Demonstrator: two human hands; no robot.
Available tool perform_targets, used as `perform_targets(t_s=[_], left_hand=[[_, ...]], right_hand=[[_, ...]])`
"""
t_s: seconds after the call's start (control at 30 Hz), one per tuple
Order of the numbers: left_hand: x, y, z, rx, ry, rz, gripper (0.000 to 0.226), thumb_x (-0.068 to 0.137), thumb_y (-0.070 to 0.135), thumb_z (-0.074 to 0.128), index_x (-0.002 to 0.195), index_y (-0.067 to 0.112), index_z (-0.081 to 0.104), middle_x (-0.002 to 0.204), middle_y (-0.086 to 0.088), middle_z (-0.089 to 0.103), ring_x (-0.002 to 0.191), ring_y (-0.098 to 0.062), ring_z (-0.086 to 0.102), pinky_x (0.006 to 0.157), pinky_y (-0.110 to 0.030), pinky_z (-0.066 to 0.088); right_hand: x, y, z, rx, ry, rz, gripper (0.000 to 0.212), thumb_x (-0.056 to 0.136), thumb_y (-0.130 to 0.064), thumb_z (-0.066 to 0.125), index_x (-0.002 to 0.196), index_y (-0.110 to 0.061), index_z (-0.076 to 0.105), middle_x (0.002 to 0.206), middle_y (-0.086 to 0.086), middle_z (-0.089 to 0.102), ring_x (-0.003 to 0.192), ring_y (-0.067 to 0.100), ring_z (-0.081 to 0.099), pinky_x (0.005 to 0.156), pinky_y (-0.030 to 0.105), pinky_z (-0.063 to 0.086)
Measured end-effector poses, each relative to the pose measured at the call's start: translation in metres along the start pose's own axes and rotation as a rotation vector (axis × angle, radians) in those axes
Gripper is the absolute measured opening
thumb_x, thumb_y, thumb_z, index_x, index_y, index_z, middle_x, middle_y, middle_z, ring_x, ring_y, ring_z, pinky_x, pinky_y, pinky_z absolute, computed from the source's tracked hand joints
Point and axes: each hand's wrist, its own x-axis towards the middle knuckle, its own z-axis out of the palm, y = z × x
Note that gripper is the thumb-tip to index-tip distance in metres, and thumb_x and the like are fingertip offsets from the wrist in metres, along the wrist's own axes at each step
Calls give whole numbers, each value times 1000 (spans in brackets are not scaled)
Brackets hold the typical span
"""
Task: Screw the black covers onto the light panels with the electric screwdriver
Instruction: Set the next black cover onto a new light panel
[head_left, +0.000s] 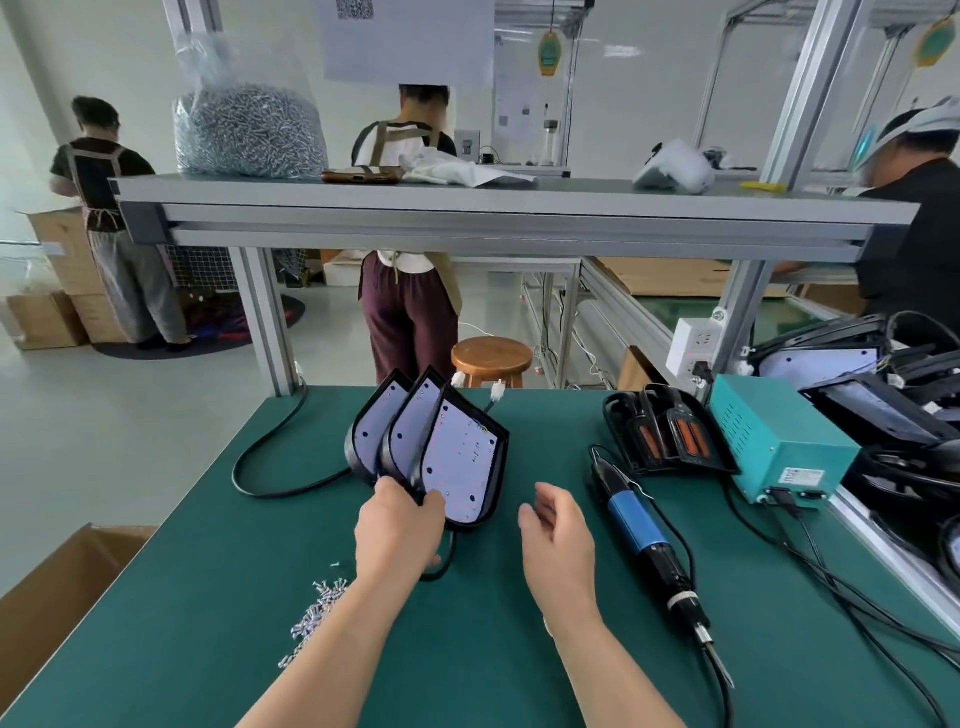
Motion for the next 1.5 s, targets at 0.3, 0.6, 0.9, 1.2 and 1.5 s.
perform_targets(t_s=[0.3,0.6,0.9,1.2,1.5], left_hand=[[-48,-10,16,-274,-315,-155,17,92,19,51,95,3,49,52,-13,62,32,-20,42,35,-17,24],[-103,-17,9,-218,-819,-224,34,84,33,53,87,-1,56,53,-16,63,32,-18,46,33,-19,27],[-108,-16,-5,389,-490,174,82,68,88,25,69,13,57,66,0,58,85,-23,64,86,-33,51],[-68,-27,12,-317,-273,285,43,92,32,67,130,31,48,84,16,62,72,2,57,66,-10,43],[-53,-36,23,-417,-290,306,50,91,6,57,131,35,56,53,11,38,51,-10,32,47,-17,28]], right_hand=[[12,1,-16,189,-8,68,56,98,-31,66,150,-32,45,151,-16,43,135,5,40,112,29,33],[27,-11,-46,192,-161,78,46,95,-5,64,137,-21,59,139,-9,58,116,-9,56,92,9,43],[29,-13,-61,-18,-201,178,45,87,6,57,113,-28,72,119,-8,64,107,2,60,74,16,45],[23,-19,-60,-25,-281,144,26,68,5,62,85,-10,74,71,3,65,66,17,56,59,23,46],[19,-22,-57,-54,-262,-37,28,79,2,59,94,-15,76,91,4,73,86,14,65,79,24,50]])
